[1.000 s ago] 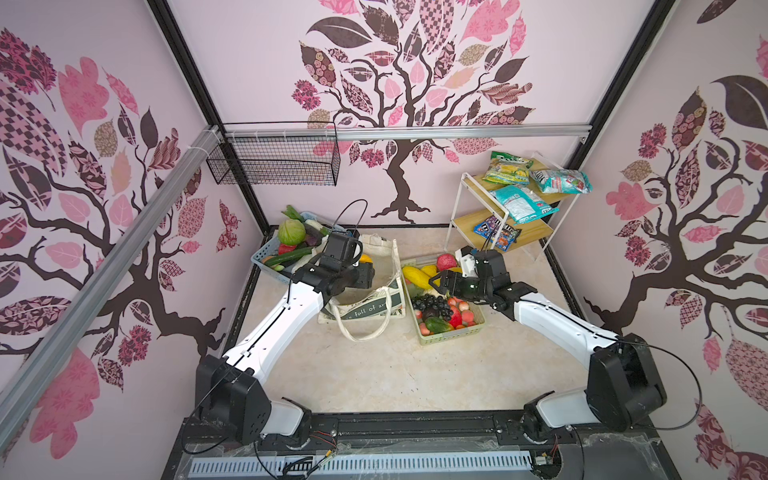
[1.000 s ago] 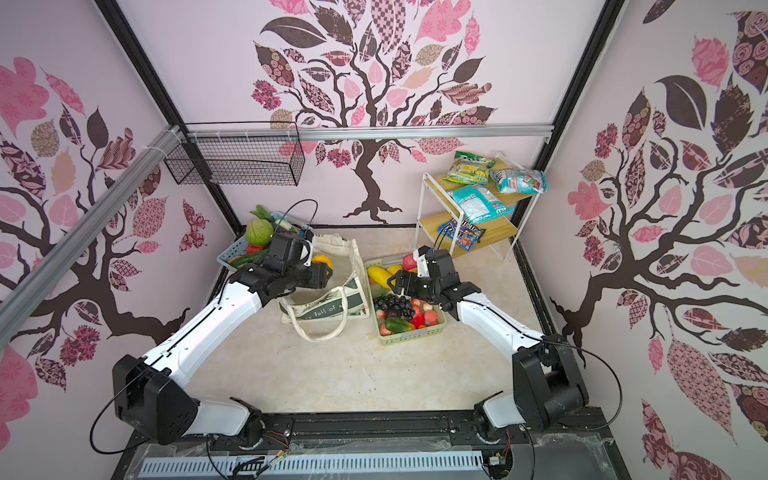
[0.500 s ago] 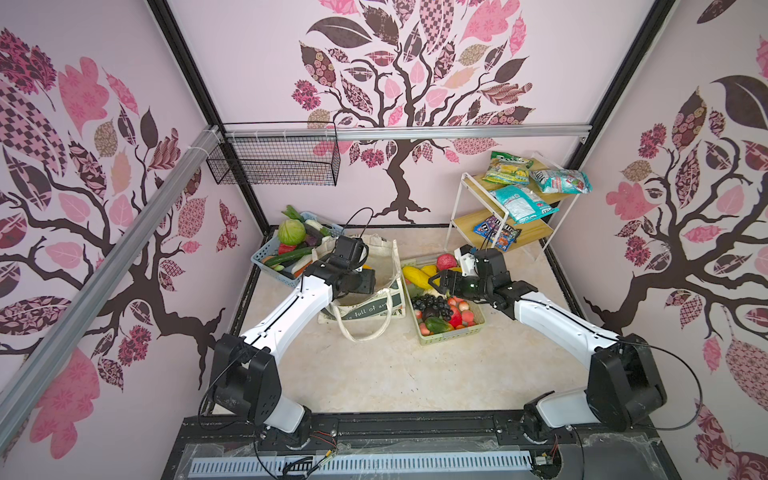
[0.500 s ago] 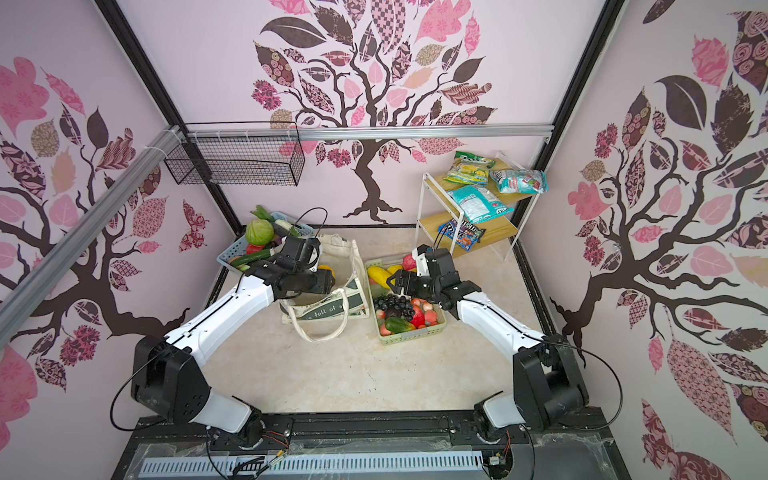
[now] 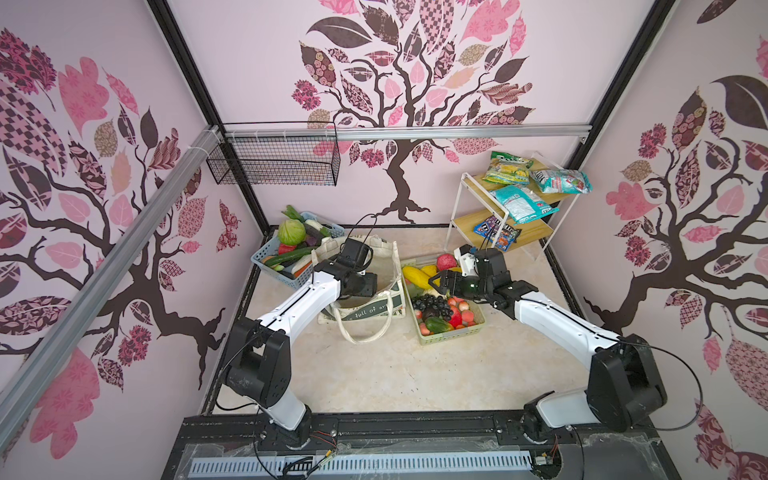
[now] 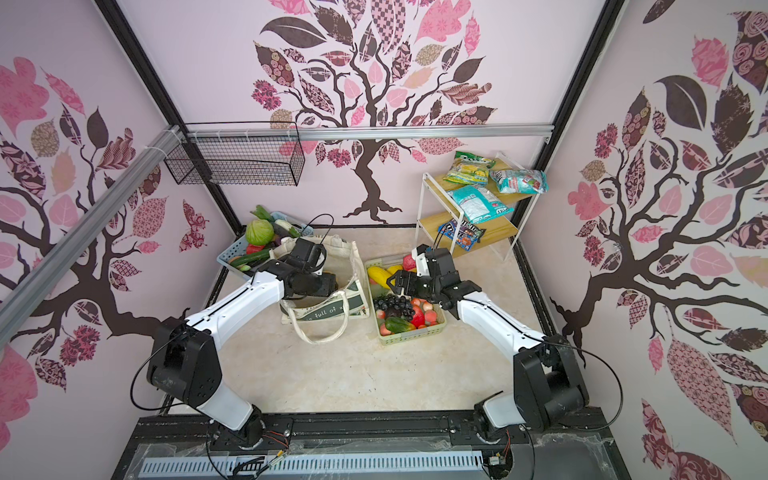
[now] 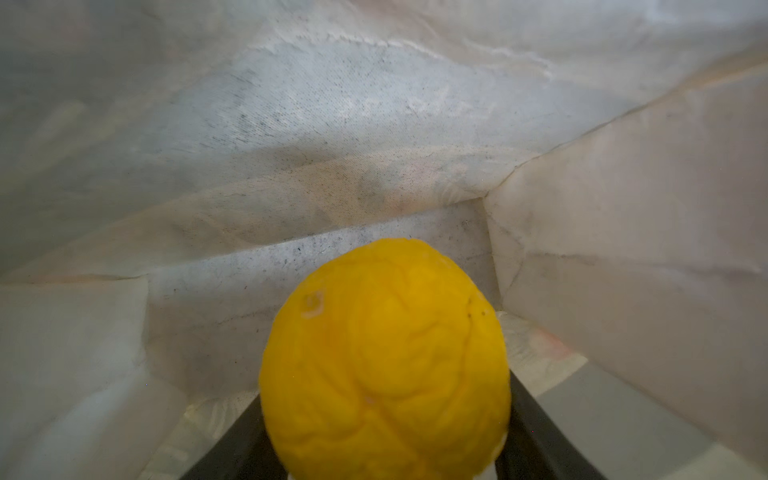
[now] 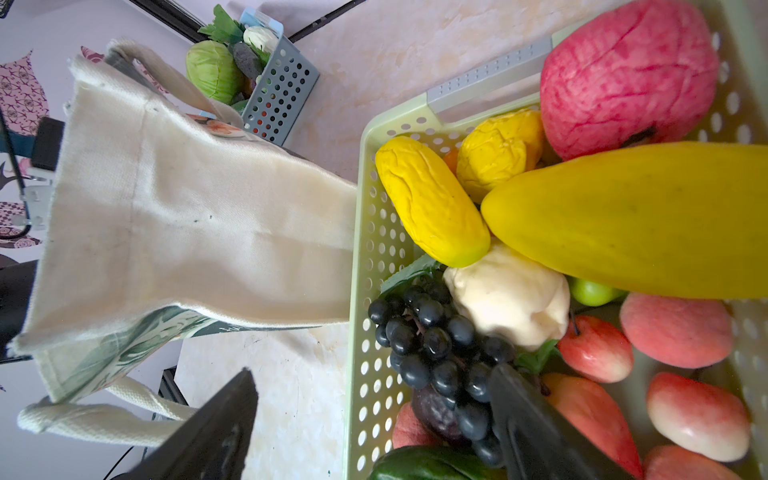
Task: Place the food into the grocery bag and tie it
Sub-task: 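Lower the yellow melon into the tote bag and open the left gripper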
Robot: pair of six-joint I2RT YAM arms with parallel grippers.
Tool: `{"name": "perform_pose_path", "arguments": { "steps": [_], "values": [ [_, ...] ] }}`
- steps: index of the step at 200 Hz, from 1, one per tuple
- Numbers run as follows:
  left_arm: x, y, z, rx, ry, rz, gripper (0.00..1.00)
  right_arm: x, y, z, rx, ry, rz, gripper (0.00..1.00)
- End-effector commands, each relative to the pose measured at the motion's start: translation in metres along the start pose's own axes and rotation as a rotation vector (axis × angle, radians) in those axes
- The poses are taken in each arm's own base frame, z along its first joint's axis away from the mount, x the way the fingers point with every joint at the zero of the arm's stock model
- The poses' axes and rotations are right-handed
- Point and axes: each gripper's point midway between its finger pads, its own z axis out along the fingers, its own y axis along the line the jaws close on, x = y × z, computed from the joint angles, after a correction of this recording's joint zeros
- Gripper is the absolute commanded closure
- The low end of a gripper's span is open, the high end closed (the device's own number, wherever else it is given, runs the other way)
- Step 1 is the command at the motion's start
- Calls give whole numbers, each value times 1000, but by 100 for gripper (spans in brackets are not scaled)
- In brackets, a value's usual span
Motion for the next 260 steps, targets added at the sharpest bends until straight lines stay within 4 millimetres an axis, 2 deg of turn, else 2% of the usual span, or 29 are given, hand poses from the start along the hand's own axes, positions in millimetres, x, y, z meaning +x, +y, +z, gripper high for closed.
{"name": "perform_pose_path", "arguments": {
  "steps": [1, 165, 222, 260],
  "values": [
    [-2, -4, 4, 22, 4, -16, 36, -8, 9, -9, -15, -19, -25, 10],
    [23, -22, 65, 126, 170, -68, 36, 0, 5, -9, -18, -12, -12, 10],
    [33, -25, 80, 146, 206, -86, 37, 1, 4, -6, -21, -11, -6, 10],
    [41, -23, 89, 141, 217, -105, 33, 1, 4, -6, -24, -11, -4, 10]
  ]
}}
